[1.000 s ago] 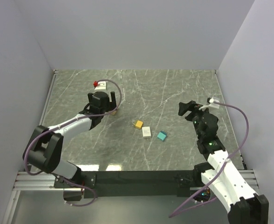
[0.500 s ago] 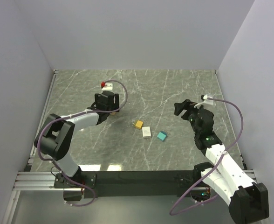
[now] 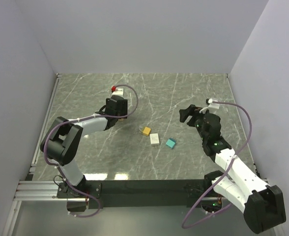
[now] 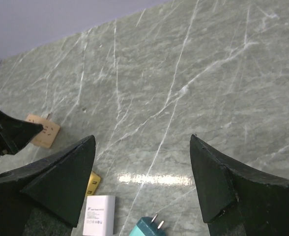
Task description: Insert the plug
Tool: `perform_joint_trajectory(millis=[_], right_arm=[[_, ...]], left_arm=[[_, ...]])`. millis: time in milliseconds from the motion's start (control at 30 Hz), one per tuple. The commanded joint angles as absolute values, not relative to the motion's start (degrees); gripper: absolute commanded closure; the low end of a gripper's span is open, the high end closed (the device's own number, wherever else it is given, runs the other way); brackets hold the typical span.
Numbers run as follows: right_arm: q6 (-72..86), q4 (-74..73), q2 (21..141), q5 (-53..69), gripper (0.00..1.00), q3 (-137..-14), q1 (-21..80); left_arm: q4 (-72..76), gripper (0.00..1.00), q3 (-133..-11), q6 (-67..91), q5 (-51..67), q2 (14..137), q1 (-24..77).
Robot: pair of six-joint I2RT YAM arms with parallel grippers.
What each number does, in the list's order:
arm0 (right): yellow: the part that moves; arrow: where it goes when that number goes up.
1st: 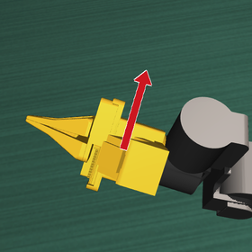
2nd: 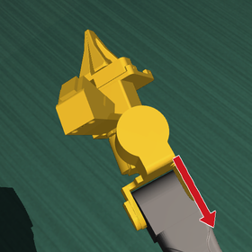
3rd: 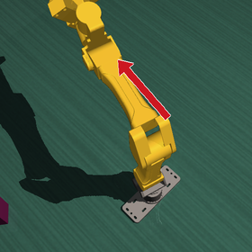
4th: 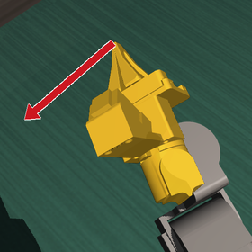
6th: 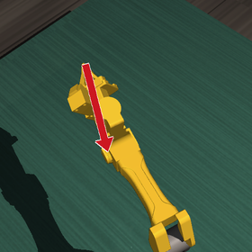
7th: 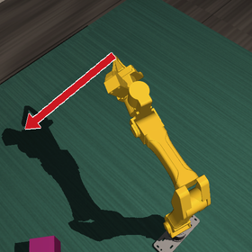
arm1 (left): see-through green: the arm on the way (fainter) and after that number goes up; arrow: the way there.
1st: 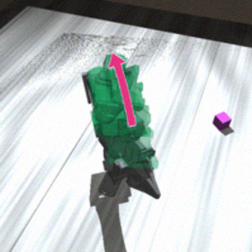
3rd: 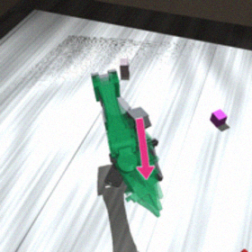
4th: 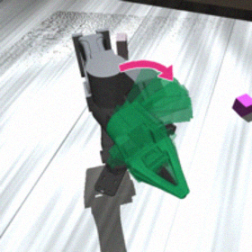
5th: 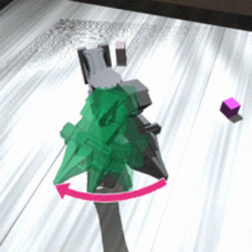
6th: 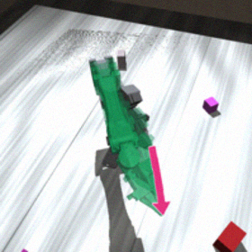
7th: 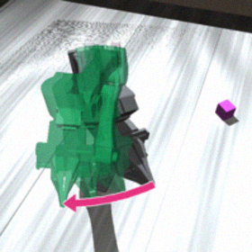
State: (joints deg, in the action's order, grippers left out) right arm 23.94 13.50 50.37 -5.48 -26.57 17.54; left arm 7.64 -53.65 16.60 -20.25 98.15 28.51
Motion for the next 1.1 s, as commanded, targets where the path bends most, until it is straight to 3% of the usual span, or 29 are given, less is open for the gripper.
perform_joint_trajectory(millis=[0,867,1000,1067], right_arm=[[22.5,14.6,51.8,-5.5,0.17,-30.2,19.2],[24.5,1.1,72.9,-10.6,0.22,-41.0,42.0],[24.6,-1.0,78.0,-13.2,0.23,-43.5,44.9],[24.4,-2.7,80.8,-13.9,0.23,-44.8,45.7]], left_arm=[[7.8,0.5,-53.6,15.6,-17.1,97.6,30.2],[11.1,0.55,-46.9,18.3,-8.6,93.5,36.1],[10.4,0.45,-46.1,19.2,-8.8,90.6,36.4],[9.9,0.33,-45.6,19.9,-9.8,88.8,36.4]])
